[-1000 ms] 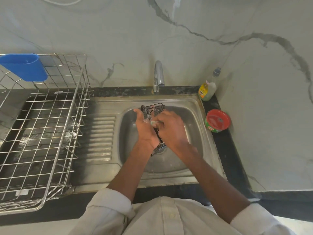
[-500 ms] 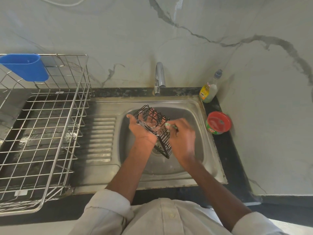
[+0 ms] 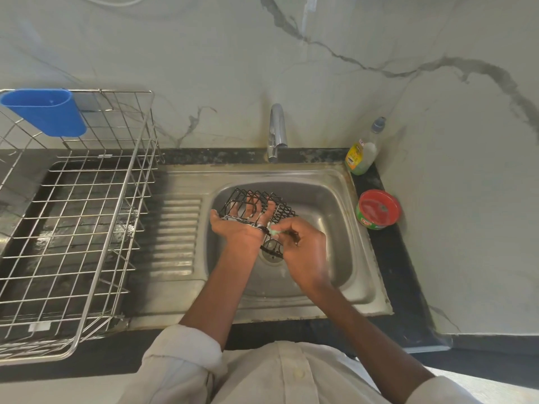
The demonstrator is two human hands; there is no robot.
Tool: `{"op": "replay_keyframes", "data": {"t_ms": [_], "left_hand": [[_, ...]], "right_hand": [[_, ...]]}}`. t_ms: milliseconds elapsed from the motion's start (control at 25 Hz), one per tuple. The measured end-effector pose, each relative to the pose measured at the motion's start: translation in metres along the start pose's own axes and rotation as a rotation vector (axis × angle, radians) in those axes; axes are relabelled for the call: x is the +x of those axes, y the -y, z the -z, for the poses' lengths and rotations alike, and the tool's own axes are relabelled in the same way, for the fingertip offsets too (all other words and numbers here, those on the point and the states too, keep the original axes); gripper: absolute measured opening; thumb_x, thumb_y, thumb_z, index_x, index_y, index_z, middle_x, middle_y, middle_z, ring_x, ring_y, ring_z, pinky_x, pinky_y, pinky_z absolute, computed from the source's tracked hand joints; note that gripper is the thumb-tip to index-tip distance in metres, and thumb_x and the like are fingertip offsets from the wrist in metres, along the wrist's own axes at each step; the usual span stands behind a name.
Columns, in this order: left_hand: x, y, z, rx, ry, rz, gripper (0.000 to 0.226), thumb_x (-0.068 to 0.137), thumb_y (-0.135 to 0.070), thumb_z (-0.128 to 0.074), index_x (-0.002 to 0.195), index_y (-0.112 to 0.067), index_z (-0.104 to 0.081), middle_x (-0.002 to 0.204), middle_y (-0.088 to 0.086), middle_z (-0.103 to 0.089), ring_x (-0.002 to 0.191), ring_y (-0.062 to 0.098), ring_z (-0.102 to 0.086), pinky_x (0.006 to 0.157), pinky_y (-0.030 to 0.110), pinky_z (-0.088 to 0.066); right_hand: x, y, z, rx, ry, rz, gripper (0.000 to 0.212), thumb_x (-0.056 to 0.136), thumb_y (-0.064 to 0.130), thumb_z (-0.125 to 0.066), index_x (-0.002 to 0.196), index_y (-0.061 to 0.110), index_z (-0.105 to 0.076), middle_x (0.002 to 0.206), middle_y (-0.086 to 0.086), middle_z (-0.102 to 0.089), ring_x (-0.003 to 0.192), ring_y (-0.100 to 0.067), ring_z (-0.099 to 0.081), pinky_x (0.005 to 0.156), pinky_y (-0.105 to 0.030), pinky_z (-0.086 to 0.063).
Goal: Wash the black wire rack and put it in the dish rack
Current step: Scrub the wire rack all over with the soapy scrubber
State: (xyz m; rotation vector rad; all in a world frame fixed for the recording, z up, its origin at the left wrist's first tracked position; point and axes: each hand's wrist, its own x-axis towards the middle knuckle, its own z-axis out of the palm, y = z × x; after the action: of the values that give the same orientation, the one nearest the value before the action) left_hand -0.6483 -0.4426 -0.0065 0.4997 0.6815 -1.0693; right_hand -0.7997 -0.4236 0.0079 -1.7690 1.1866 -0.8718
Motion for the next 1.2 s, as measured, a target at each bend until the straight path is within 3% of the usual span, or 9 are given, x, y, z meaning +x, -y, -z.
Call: {"op": "replay_keyframes", "data": {"t_ms": [200,320,480,680,800,880,960,1080,1200], "left_hand": [[-0.006,0.003,-0.003,-0.004,-0.022,-0.027,0.061,0.105,-0.064,-0.038,0.126,-0.010,-0.056,0.129,0.023,-0.060,0.109,0.041,-0.062,0.077,0.066,-0.053],[-0.008,0.008,-0.004,-0.007,-0.097,-0.028,0.056,0.103,-0.063,-0.045,0.123,-0.011,-0.058,0.129,0.020,-0.062,0.102,0.039,-0.065,0.071,0.059,-0.055],[-0.003,0.000,0.003,0.047,-0.071,-0.022,0.062,0.105,-0.064,-0.039,0.129,-0.009,-0.057,0.131,0.024,-0.059,0.117,0.044,-0.061,0.081,0.068,-0.056],[-0.009,0.009,-0.002,0.207,-0.009,-0.016,0.065,0.102,-0.069,-0.045,0.136,-0.017,-0.063,0.131,0.021,-0.069,0.122,0.039,-0.067,0.097,0.062,-0.055],[-0.008,0.009,-0.007,0.188,0.000,-0.032,0.062,0.101,-0.067,-0.049,0.133,-0.016,-0.064,0.132,0.021,-0.068,0.113,0.038,-0.068,0.097,0.056,-0.057],[-0.009,0.009,-0.008,0.200,-0.011,-0.039,0.058,0.101,-0.067,-0.048,0.128,-0.018,-0.064,0.130,0.019,-0.069,0.113,0.037,-0.068,0.089,0.057,-0.059],[-0.011,0.013,-0.007,0.238,-0.008,-0.037,0.058,0.100,-0.068,-0.049,0.127,-0.019,-0.064,0.127,0.018,-0.071,0.116,0.038,-0.069,0.087,0.057,-0.059],[-0.013,0.017,-0.006,0.235,0.008,-0.050,0.055,0.100,-0.067,-0.053,0.120,-0.017,-0.063,0.123,0.019,-0.070,0.107,0.038,-0.069,0.092,0.053,-0.058],[-0.009,0.014,-0.004,0.258,0.014,-0.044,0.058,0.098,-0.071,-0.053,0.122,-0.020,-0.066,0.124,0.018,-0.072,0.113,0.038,-0.070,0.099,0.057,-0.055]], "right_hand": [[-0.003,-0.004,0.001,-0.102,-0.038,0.021,0.024,0.086,-0.010,-0.071,0.091,0.014,-0.076,0.087,0.011,-0.073,0.081,0.004,-0.068,0.067,-0.015,-0.051],[0.006,0.012,-0.006,-0.110,-0.013,0.211,0.025,0.085,-0.015,-0.066,0.092,0.008,-0.074,0.096,0.007,-0.074,0.094,-0.001,-0.068,0.077,-0.018,-0.054],[-0.006,-0.019,0.009,-0.329,0.024,0.275,0.031,0.081,-0.016,-0.069,0.087,0.014,-0.069,0.090,0.014,-0.066,0.079,-0.006,-0.060,0.066,-0.018,-0.050],[0.033,0.002,0.010,-0.335,-0.122,0.213,0.022,0.091,0.002,-0.073,0.107,0.016,-0.078,0.102,0.005,-0.073,0.092,-0.012,-0.065,0.076,-0.025,-0.055],[0.014,0.000,0.006,-0.405,-0.051,0.316,0.027,0.086,-0.005,-0.073,0.106,0.013,-0.080,0.098,0.001,-0.074,0.089,-0.013,-0.064,0.076,-0.011,-0.048],[0.018,0.005,0.011,-0.354,-0.097,0.190,0.022,0.088,0.002,-0.077,0.102,0.018,-0.082,0.096,0.005,-0.076,0.083,-0.005,-0.064,0.072,-0.001,-0.040],[0.034,0.014,0.012,-0.371,-0.163,0.100,0.017,0.090,0.011,-0.077,0.102,0.022,-0.081,0.097,0.006,-0.077,0.083,-0.007,-0.066,0.068,-0.009,-0.042],[0.030,0.014,0.003,-0.432,0.024,0.302,0.019,0.089,0.010,-0.076,0.099,0.025,-0.081,0.094,0.009,-0.074,0.085,-0.015,-0.061,0.066,-0.027,-0.049],[0.027,0.010,0.011,-0.456,-0.076,0.244,0.023,0.088,0.007,-0.075,0.096,0.028,-0.082,0.092,0.012,-0.075,0.084,-0.016,-0.061,0.063,-0.028,-0.050]]}}
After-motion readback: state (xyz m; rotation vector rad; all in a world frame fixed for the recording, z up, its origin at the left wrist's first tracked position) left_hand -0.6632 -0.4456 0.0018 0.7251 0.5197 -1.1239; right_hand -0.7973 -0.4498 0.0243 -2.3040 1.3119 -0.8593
